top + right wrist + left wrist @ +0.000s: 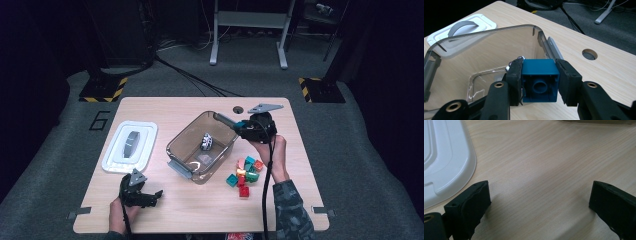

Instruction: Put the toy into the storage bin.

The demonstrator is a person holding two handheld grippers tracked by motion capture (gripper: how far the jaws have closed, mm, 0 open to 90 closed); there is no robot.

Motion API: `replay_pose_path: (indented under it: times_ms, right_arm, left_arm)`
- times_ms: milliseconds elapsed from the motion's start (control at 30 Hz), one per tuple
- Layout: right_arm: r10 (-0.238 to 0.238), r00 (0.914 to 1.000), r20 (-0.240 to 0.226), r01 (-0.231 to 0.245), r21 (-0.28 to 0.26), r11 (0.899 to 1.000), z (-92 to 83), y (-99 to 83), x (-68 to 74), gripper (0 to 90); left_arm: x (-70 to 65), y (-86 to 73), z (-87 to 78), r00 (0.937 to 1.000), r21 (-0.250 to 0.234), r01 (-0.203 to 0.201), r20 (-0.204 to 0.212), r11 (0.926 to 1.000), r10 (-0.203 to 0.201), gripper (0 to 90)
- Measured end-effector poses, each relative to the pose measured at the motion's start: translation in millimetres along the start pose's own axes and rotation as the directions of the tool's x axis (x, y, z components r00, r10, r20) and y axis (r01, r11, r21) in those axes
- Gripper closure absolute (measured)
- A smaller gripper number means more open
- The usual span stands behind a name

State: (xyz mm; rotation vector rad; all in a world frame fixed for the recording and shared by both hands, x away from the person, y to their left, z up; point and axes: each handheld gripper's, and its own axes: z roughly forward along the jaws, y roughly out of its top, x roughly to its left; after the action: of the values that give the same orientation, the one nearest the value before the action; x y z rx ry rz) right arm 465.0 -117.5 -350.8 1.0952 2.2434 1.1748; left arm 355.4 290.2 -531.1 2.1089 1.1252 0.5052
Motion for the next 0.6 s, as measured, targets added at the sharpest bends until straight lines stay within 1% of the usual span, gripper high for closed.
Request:
replay_pose_path:
  times_ms: [33,100,133,300,433,500,600]
  right_arm:
    - [0.000,1.0000,-0.002,0.000,0.002,1.000,2.4,1.0,0.1,58.9]
    - [-0.002,1.0000,-0.008,0.002,0.007,1.000,7.2,2.9,0.6,58.8]
    - [-0.002,0.9999,-0.011,0.002,0.010,1.000,9.8,3.9,1.1,58.8]
    - [-0.016,0.9994,-0.030,0.016,0.027,0.999,25.0,8.1,4.3,58.8]
    - [-0.033,0.9985,-0.042,0.036,0.064,0.997,38.2,10.3,9.4,58.8]
    - [-0.052,0.9977,-0.044,0.056,0.083,0.995,44.8,10.6,10.9,58.8]
    - [-0.056,0.9972,-0.050,0.061,0.101,0.993,51.4,9.0,12.4,58.8]
  left_arm:
    - [-0.3,-0.1,0.2,1.0000,0.000,0.007,0.004,1.0000,-0.007,3.4]
    - [-0.2,-0.1,0.2,1.0000,0.000,0.006,0.003,1.0000,-0.006,3.4]
    - [0.3,0.1,-0.2,1.0000,0.002,-0.004,0.000,1.0000,0.004,3.5]
    - [-0.2,-0.1,0.0,1.0000,-0.001,0.002,0.000,1.0000,-0.002,3.5]
    - [-0.5,-0.2,-0.1,1.0000,-0.002,-0.003,-0.002,1.0000,0.003,3.5]
    - [-0.5,-0.2,-0.1,1.0000,-0.001,-0.004,-0.002,1.0000,0.004,3.5]
    - [-0.4,-0.2,-0.1,1.0000,-0.001,-0.007,-0.001,1.0000,0.007,3.5]
